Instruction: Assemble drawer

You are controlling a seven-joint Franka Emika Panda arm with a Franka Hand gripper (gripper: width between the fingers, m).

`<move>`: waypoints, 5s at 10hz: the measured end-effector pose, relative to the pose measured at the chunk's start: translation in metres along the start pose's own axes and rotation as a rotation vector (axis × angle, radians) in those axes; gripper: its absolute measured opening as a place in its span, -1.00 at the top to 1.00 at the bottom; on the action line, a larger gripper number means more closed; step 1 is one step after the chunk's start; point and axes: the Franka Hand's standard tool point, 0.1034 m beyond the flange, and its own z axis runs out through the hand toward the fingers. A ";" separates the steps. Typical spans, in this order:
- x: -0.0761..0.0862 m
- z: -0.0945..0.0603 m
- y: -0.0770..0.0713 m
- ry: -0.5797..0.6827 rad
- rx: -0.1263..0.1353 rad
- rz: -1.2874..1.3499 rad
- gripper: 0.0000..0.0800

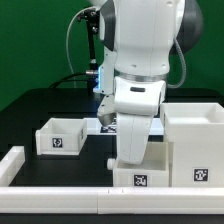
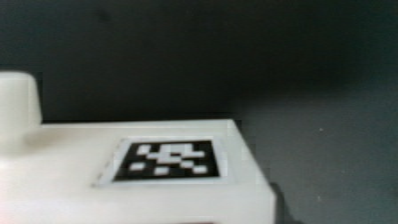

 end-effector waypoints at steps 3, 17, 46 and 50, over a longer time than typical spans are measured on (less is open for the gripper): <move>-0.010 0.001 0.000 0.021 -0.063 -0.142 0.90; 0.013 0.003 0.009 0.029 -0.078 -0.099 0.90; 0.014 0.001 0.013 0.213 0.001 0.086 -0.62; 0.019 -0.002 0.013 0.213 0.002 0.097 -0.62</move>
Offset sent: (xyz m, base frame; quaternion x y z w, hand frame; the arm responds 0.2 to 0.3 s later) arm -0.0055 -0.0010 0.0097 -0.0716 0.0381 -0.1683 0.9824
